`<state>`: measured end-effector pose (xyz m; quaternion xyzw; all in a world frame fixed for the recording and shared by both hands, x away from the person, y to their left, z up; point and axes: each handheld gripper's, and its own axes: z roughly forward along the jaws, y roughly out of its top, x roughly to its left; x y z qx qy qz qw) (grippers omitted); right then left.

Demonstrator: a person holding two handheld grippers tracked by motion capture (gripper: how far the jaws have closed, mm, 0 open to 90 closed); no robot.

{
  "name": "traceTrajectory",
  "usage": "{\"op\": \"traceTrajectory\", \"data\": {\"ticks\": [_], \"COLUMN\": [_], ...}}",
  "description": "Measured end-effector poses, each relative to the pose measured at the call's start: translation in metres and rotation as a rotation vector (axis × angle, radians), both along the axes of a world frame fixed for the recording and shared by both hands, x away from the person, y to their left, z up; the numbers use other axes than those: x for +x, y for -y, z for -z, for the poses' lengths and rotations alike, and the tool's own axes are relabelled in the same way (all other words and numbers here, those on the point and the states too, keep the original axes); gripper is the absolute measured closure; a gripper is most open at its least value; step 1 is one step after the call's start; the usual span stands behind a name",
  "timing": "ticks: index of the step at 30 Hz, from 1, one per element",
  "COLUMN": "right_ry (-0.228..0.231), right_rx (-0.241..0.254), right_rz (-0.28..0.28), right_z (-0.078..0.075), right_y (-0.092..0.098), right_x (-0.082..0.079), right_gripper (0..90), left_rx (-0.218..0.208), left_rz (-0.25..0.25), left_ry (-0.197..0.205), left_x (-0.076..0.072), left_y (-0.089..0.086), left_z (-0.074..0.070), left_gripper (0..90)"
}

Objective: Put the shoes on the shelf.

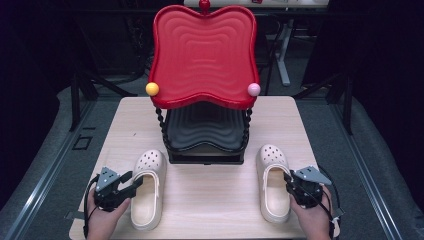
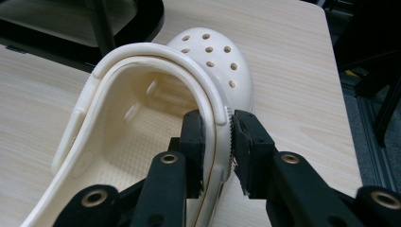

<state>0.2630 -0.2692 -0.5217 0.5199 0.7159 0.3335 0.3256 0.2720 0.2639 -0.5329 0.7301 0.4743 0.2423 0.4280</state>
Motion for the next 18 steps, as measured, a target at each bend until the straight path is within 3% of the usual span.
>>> {"op": "traceTrajectory", "data": {"ticks": [10, 16, 18], "right_ry": [-0.04, -0.036, -0.026], "right_rx": [0.036, 0.052, 0.035], "right_rz": [-0.03, -0.038, -0.051], "right_z": [0.001, 0.004, 0.003], "right_y": [-0.012, -0.009, -0.009], "right_x": [-0.009, -0.009, -0.01], "right_gripper": [73.4, 71.2, 70.1], "left_rx": [-0.003, 0.002, 0.006], "left_rz": [0.003, 0.004, 0.006], "left_ry": [0.006, 0.009, 0.012], "left_x": [-0.001, -0.002, -0.002], "left_y": [0.001, 0.002, 0.002], "left_z": [-0.001, -0.002, -0.002], "left_gripper": [52.7, 52.7, 52.7]}}
